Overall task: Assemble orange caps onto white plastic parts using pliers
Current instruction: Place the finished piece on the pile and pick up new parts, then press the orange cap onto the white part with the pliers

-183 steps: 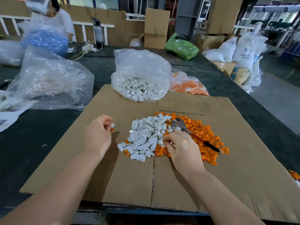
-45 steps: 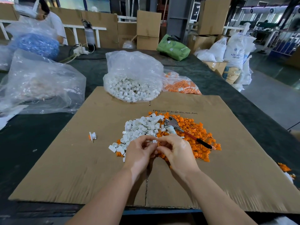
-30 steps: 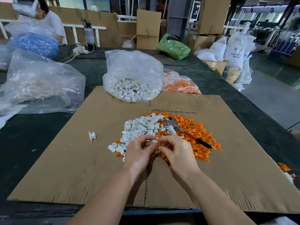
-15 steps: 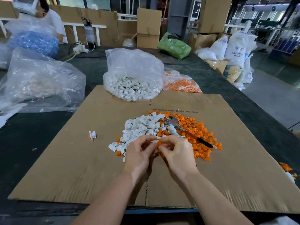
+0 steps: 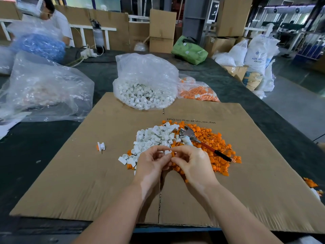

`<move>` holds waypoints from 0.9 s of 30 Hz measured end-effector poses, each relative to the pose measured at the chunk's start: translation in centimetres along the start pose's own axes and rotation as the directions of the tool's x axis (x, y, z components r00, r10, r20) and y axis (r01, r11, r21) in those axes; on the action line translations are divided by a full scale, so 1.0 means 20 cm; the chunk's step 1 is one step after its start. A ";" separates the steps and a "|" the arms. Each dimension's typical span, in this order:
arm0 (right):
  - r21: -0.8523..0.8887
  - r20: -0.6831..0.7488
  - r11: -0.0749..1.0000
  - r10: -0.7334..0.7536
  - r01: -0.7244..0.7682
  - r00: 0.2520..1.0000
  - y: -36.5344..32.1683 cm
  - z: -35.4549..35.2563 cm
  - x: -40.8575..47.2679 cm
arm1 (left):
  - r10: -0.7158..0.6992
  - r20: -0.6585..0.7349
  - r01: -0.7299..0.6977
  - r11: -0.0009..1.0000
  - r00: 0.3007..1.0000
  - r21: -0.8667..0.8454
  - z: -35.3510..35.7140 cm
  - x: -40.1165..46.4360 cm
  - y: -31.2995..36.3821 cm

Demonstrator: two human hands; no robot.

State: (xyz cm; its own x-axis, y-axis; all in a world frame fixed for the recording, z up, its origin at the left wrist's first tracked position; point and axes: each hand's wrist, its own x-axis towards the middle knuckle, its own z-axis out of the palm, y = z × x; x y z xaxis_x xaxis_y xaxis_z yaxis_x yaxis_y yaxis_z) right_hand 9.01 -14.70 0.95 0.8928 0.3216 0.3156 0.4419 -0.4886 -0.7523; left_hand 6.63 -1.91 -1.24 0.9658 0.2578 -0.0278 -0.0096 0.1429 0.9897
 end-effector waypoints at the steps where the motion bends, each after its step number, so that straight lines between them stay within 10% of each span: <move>1: -0.011 0.004 1.000 -0.007 0.007 1.000 0.00 0.00 0.00 | -0.001 -0.001 0.001 1.000 1.000 -0.002 0.00 0.00 0.00; 6: -0.296 -0.190 0.949 0.054 -0.110 0.980 0.05 -0.05 0.04 | -0.054 -0.019 0.053 0.997 0.998 -0.048 0.00 0.01 0.01; 11: -0.671 -0.141 0.640 0.386 -0.374 0.912 0.10 -0.11 0.07 | -0.105 -0.035 0.105 0.994 0.994 -0.006 0.00 0.03 0.03; 27: -0.677 -0.146 0.636 0.377 -0.370 0.915 0.12 -0.11 0.14 | -0.165 -0.087 0.168 0.986 0.982 0.023 -0.01 0.14 0.11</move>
State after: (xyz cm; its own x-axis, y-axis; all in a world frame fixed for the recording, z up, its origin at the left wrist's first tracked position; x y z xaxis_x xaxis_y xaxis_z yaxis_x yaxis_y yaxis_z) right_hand 12.78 -16.70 1.37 0.9959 -0.0085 0.0899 0.0100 -0.9791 -0.2033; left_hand 9.30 -0.67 0.90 0.9277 0.3130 -0.2033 0.1587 0.1622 0.9739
